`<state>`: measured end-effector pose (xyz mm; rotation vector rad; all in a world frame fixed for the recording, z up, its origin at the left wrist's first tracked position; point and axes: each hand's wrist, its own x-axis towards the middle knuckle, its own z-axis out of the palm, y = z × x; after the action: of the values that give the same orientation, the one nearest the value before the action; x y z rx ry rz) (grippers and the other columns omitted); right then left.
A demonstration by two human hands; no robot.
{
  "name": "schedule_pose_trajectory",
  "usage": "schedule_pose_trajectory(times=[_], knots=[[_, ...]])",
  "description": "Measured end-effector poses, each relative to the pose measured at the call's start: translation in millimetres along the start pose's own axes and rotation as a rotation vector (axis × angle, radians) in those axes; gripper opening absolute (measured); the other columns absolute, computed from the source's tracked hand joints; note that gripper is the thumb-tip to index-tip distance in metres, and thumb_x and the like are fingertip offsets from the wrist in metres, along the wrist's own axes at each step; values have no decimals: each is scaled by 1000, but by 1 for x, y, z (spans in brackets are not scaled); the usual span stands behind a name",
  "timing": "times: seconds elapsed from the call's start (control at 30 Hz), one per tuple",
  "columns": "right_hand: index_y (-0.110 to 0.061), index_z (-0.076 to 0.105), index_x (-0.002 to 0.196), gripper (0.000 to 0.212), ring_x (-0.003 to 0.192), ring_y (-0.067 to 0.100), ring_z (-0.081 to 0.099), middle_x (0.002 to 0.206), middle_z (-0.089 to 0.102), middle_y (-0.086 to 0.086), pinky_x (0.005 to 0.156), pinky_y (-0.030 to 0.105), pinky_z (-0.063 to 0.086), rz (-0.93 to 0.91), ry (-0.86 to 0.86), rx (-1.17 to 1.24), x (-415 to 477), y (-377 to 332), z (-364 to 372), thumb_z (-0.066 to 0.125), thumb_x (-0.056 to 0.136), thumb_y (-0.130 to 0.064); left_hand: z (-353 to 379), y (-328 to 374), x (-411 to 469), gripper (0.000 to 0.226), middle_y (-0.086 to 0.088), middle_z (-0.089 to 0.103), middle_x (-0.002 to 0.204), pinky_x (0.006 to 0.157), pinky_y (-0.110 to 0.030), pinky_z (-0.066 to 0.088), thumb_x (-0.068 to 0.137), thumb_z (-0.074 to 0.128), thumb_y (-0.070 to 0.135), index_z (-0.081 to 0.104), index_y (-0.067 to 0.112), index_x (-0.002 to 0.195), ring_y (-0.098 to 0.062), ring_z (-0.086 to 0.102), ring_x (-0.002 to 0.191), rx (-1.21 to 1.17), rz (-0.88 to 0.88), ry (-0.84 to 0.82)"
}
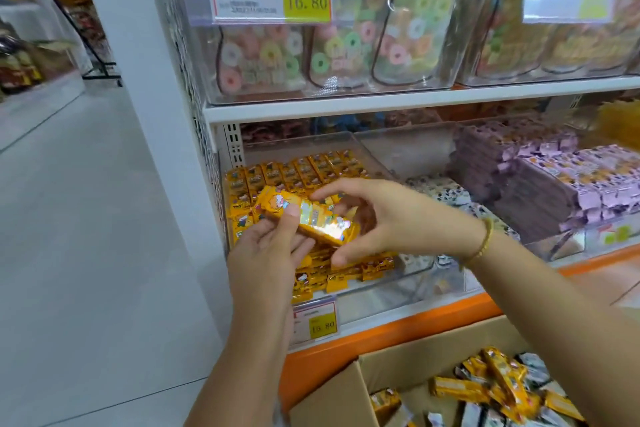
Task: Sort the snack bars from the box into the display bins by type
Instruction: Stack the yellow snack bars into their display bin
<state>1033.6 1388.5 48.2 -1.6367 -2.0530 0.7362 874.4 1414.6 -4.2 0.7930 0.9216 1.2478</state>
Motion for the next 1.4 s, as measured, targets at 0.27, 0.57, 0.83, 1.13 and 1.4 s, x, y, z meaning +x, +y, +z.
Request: schedule_pose_trajectory(times=[0.27,0.57,0.83,1.13,1.4], knots=[[-17,66,119,43,63,2,53,93,67,-2,49,8,39,200,400,-76,68,0,25,74,80,-32,-26,3,-22,33,6,64,113,79,-23,48,90,61,32,60,21,120,-9,61,98,1117,374,-13],[-3,63,111,41,78,19,66,99,72,11,89,37,55,296,288,320,144,-28,64,63,89,-38,-63,10,-58,26,15,61,116,81,-11,38,93,53,35,58,31,118,0,51,98,1386,414,-145],[2,65,110,20,80,19,67,102,67,10,71,21,57,112,292,660,56,-17,52,55,94,-5,-54,-1,-75,9,15,65,93,69,-13,41,90,58,29,65,28,95,-2,56,84,1301,545,-193],[-8,62,67,31,51,13,54,62,63,4,48,21,42,314,159,377,-142,114,58,60,94,-23,-37,-104,-93,13,9,63,70,62,-19,41,89,63,24,62,24,76,-8,59,69,1368,234,-560],[-15,43,139,60,115,32,55,135,50,17,85,32,45,922,102,-120,-262,315,131,68,85,-11,-32,-196,-109,80,-8,18,157,105,-21,27,94,56,32,6,7,151,-20,31,139,1631,-272,-721]])
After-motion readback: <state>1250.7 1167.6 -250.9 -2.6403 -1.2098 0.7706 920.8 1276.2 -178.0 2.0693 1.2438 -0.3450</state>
